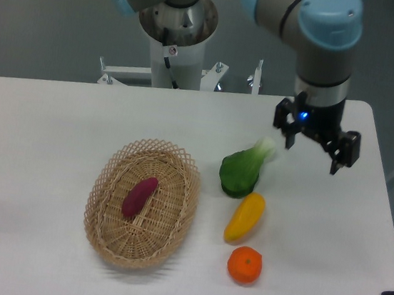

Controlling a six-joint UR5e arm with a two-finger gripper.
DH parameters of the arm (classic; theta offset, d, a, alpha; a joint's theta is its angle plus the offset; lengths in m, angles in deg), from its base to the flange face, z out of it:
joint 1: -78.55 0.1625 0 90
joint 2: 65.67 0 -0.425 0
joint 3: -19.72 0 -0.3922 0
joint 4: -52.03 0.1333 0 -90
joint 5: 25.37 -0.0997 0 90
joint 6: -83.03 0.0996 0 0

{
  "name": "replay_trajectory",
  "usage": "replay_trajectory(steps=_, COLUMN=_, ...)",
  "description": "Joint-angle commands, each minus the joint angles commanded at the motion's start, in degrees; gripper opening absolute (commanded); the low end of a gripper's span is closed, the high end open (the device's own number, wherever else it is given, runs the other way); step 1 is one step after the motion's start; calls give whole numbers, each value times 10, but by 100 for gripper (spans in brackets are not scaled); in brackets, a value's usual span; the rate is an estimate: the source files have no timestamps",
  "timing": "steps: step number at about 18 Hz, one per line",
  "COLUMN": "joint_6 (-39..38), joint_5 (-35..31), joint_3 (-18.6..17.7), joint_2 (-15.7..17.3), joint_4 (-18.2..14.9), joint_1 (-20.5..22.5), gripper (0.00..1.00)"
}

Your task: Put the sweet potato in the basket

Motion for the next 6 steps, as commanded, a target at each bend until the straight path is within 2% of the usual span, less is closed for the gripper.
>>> replay_trajectory(steps=6, joint_6=7, joint_5=14, joint_3=-1, joint_2=1, joint_4=0, joint_1=15, gripper=100)
